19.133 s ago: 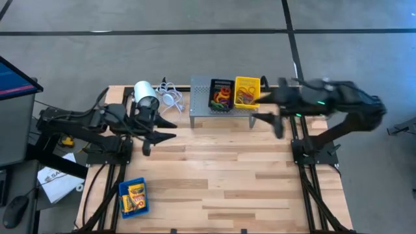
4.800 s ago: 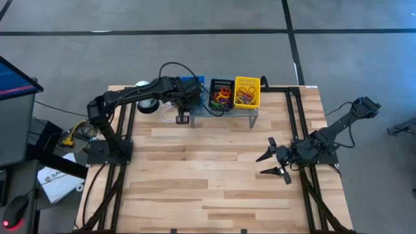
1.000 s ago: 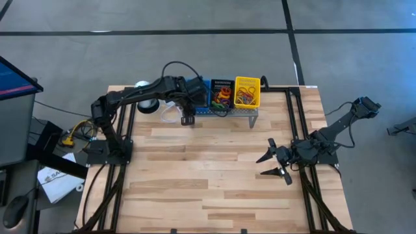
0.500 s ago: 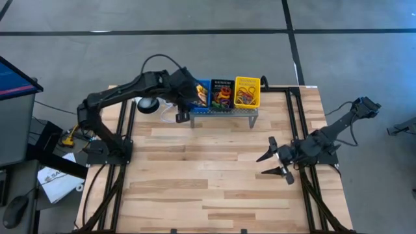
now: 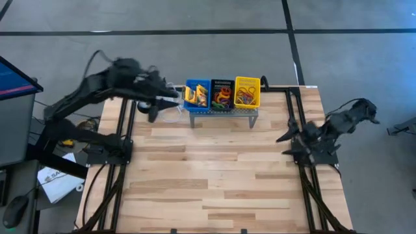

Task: Pick & Place Office Desk Supplies
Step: Return to Home Position

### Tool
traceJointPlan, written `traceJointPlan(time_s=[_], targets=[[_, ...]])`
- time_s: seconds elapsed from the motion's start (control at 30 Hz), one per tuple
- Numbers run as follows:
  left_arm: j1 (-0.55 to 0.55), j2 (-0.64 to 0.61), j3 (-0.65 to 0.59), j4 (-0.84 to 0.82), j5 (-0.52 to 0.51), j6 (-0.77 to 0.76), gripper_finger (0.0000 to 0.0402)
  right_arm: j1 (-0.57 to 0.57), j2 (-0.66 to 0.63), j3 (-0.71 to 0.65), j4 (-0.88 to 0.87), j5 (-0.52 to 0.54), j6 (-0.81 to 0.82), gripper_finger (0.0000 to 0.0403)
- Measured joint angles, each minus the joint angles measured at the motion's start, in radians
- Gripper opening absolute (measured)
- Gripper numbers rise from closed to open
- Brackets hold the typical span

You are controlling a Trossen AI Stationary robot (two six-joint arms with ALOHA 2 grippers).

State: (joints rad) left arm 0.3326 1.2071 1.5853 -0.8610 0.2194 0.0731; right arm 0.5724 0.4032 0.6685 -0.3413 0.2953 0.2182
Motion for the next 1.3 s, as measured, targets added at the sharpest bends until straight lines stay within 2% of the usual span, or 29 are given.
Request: traceJointPlan(time_s=[0.13,0.37,0.6,0.8,0.9,1.03,1.3], targets=[[-0.007,-0.156,-0.145,0.053,-0.005,-0.056,0.0149,0.003,-0.171,-0.004,-0.07,0.003,0.01,0.0223],[-0.043,-0.415,-0.484,0.224,0.039,-0.116,0.015,0.003,-0.382,-0.075,-0.113,-0.079,-0.016,0.0223],[-0.101,-0.702,-0.827,0.478,0.056,-0.21,0.0148,0.001,-0.374,-0.153,-0.111,-0.086,-0.011,0.0223],[-0.158,-0.866,-1.094,0.689,0.066,-0.263,0.0147,0.003,-0.394,-0.261,-0.01,-0.093,-0.001,0.0223],[-0.17,-0.908,-1.171,0.771,0.065,-0.267,0.0148,0.003,-0.399,-0.307,0.012,-0.093,0.017,0.0223],[-0.191,-0.926,-1.24,0.797,0.065,-0.277,0.0147,0.003,-0.399,-0.363,0.044,-0.095,0.048,0.0223],[-0.199,-0.927,-1.291,0.819,0.065,-0.264,0.0145,0.002,-0.399,-0.445,0.192,-0.088,0.052,0.0223]])
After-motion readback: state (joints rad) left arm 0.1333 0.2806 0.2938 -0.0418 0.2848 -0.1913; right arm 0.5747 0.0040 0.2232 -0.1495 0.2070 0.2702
